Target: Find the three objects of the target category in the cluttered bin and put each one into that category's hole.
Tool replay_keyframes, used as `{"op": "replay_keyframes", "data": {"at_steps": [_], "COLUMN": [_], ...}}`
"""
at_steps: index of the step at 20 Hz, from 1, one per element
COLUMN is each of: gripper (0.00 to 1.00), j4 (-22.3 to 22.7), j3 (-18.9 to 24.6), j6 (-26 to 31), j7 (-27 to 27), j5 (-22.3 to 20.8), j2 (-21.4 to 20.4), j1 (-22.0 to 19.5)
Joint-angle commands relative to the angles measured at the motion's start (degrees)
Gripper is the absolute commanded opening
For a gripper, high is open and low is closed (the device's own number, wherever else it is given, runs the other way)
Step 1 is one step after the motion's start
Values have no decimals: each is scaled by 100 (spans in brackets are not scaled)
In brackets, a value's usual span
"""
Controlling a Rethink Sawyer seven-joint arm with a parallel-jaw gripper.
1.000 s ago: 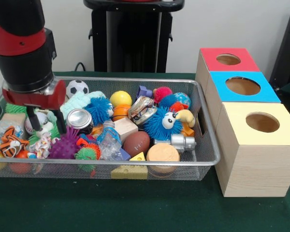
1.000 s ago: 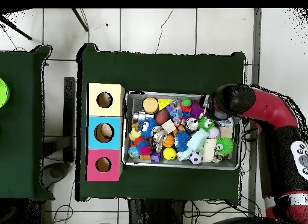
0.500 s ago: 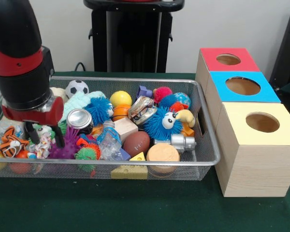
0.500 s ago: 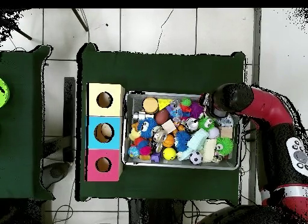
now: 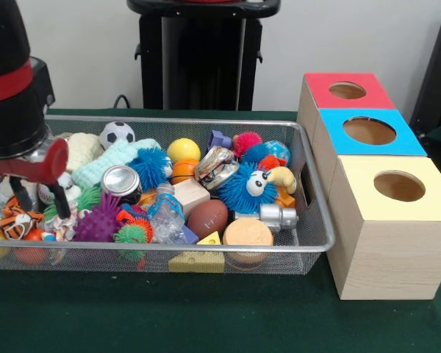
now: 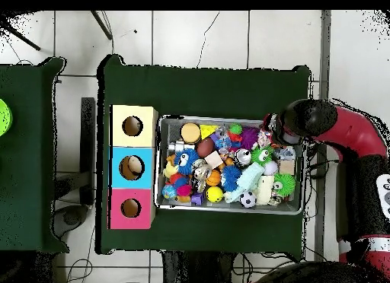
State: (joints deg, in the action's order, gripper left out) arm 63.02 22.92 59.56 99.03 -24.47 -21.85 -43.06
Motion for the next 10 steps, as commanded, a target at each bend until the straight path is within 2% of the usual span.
{"op": "replay_keyframes", "data": {"at_steps": [1,5,10], "gripper": [100,100,100], "j4": [52,684,668], "j3": [221,181,193], "j6": [403,-12,-389], "j7": [-1355,-926,-679], "j5": [-129,-65,-124], "j2": [-179,-427,-214], "j1": [-90,-46,40]}}
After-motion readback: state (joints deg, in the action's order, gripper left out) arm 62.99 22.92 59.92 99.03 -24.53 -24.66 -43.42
